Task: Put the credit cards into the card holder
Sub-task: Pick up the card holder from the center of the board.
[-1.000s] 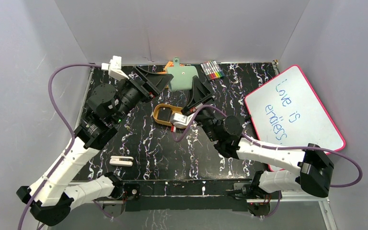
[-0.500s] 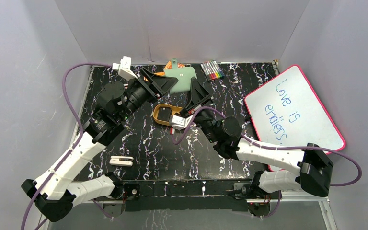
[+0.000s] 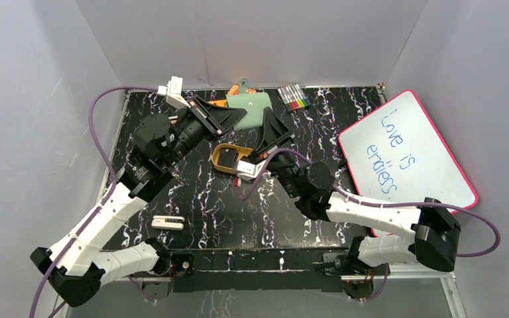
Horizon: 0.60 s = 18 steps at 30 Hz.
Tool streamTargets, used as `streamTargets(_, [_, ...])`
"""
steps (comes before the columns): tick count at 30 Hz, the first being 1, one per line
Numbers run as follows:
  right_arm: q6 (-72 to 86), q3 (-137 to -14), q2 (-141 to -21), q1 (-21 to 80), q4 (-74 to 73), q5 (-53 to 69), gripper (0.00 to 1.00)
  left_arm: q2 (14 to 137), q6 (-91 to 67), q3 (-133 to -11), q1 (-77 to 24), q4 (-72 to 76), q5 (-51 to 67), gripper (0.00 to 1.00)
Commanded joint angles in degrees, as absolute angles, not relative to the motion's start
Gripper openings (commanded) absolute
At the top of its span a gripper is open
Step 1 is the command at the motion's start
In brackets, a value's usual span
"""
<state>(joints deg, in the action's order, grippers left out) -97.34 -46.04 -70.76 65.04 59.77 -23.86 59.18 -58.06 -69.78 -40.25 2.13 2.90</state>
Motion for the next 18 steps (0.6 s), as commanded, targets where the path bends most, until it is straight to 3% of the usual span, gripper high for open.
streamTargets(1, [-97.3,-46.8,-69.5,66.1,65.2,-23.3,0.0,59.2,-56.3,-68.9,-40.2,3.7,4.9,0.0])
streamTargets(2, [-96.8,-46.8,-69.3,66.2,64.6,-23.7,0.11,59.0,-55.5,-69.0,-40.2,3.4,4.4,0.0])
streamTargets(4, [-94.0,-48.0,-68.3,67.3,59.8,-25.9,0.53,58.1,-52.3,-69.1,-40.2,2.3,1.8,0.0])
streamTargets(7, [-83.3,-53.4,-65.1,71.8,40.7,-31.2,0.9,55.5,-44.8,-69.7,-40.2,-2.8,-5.4,0.0])
streamTargets(8, [-75.1,-56.8,-64.0,73.7,31.7,-32.2,0.98,54.6,-41.4,-70.3,-40.2,-4.8,-6.8,0.0])
streamTargets(11, [-43.2,-72.8,-61.9,74.6,0.4,-23.7,0.99,50.2,-32.2,-70.3,-40.2,-10.1,-7.3,0.0])
streamTargets(18, [-17.1,-78.7,-58.3,71.3,-11.1,3.1,0.99,36.6,-18.5,-66.4,-40.2,-16.9,15.1,0.0])
